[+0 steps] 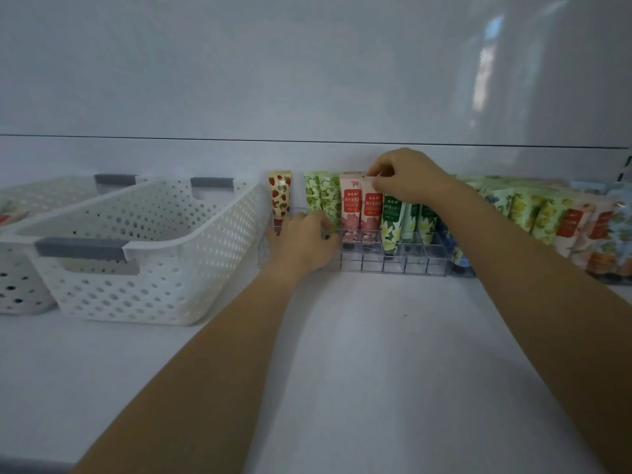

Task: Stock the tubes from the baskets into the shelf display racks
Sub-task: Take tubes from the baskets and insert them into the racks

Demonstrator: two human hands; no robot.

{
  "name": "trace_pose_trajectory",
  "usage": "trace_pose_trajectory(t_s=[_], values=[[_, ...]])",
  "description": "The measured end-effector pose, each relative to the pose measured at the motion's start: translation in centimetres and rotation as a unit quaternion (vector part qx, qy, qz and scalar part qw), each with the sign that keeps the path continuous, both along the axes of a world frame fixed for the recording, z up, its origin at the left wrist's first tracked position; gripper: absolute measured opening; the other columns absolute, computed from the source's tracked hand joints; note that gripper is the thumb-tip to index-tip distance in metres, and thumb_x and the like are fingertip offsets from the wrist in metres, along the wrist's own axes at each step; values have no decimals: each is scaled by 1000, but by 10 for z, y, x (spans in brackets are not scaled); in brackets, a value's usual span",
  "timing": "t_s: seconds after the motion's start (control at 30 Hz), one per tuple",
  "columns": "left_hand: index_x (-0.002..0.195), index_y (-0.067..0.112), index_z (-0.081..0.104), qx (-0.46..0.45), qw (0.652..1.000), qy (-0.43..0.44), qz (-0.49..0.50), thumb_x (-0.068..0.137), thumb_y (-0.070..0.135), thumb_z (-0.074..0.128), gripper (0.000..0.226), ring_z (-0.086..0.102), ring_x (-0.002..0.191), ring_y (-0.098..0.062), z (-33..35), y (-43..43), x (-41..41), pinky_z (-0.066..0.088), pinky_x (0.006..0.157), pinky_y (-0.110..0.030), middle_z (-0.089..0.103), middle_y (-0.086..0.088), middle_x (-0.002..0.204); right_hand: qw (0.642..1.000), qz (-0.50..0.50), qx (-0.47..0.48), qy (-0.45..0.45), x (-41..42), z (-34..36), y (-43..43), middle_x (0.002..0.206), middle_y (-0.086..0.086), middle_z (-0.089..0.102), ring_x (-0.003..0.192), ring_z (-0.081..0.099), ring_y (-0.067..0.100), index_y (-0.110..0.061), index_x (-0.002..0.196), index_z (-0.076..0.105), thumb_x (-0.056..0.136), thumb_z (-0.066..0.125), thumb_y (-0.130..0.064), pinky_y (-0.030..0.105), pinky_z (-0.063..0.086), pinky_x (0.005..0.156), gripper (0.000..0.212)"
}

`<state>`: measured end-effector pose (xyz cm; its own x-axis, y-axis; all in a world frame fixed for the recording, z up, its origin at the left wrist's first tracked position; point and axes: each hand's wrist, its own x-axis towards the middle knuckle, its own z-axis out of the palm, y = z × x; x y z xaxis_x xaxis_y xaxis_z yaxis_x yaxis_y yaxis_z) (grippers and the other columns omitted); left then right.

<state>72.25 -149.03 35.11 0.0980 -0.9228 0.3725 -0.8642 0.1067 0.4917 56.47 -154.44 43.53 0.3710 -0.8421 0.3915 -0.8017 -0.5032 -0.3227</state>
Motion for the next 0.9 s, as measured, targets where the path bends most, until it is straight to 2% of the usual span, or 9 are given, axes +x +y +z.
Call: trace_pose_trajectory(t_s=[0.07, 0.13, 0.2, 0.3, 0.43, 0.6, 0.7, 0.8, 0.9], values=[[111, 17, 61, -18, 1000, -1, 9, 87, 30, 53, 28, 54, 106, -30, -1, 1, 0, 39, 99, -48, 61, -5, 113, 999, 4, -21, -32, -1, 1, 0, 118, 6, 59, 94, 48, 11, -12, 114, 61, 92, 52, -15, 24, 37, 80, 24], [109, 20, 63, -38, 998, -30, 38, 87, 30, 51, 26, 52, 110, -25, 0, 4, -1, 27, 107, -51, 61, -1, 113, 997, 11, -37, -60, -2, 3, 1, 118, 5, 59, 95, 47, 9, -13, 114, 61, 93, 50, -16, 23, 36, 82, 24], [107, 19, 63, -65, 993, -68, 65, 88, 27, 50, 25, 50, 113, -25, 4, 6, -5, 22, 107, -51, 60, -3, 115, 996, 17, -50, -76, -3, 4, 3, 119, 4, 60, 95, 47, 8, -15, 113, 62, 94, 48, -17, 22, 35, 83, 23], [106, 16, 62, -132, 988, -48, 72, 90, 23, 47, 23, 50, 113, -25, 19, 10, -13, 28, 107, -48, 58, -5, 116, 991, 24, -70, -114, -2, 8, 7, 118, 3, 60, 95, 48, 8, -15, 112, 63, 95, 45, -18, 21, 35, 83, 24], [109, 13, 61, -194, 979, -40, 40, 91, 20, 45, 25, 53, 106, -24, 57, 12, -17, 39, 95, -38, 58, -7, 115, 987, 32, -87, -130, -3, 18, 14, 112, 1, 62, 94, 50, 8, -15, 111, 62, 96, 44, -18, 21, 35, 80, 24], [115, 10, 60, -156, 987, -40, -4, 92, 12, 42, 29, 51, 115, -22, 123, 9, 16, 40, 93, -27, 56, -7, 124, 982, 57, -74, -166, -7, 37, 28, 99, -4, 63, 94, 58, 13, -18, 110, 58, 97, 41, -20, 24, 42, 82, 21], [117, 10, 61, -108, 992, -63, -2, 93, 10, 41, 31, 52, 117, -22, 149, 8, 49, 36, 87, -19, 57, -8, 128, 982, 86, -68, -154, -1, 44, 36, 98, -4, 64, 91, 62, 13, -18, 111, 57, 98, 41, -21, 18, 43, 72, 21], [119, 12, 61, -84, 990, -116, 5, 93, 8, 43, 31, 49, 121, -21, 162, 12, 89, 33, 93, -20, 57, -7, 129, 980, 119, -56, -150, 19, 46, 41, 95, -4, 65, 88, 62, 12, -20, 109, 56, 98, 43, -22, 14, 42, 70, 18], [117, 12, 62, -59, 987, -146, 27, 92, 7, 45, 31, 52, 117, -24, 170, 19, 135, 36, 98, -26, 59, -8, 125, 982, 144, -40, -114, 56, 50, 43, 92, -8, 64, 87, 62, 10, -23, 109, 55, 97, 43, -23, 14, 43, 70, 16]])
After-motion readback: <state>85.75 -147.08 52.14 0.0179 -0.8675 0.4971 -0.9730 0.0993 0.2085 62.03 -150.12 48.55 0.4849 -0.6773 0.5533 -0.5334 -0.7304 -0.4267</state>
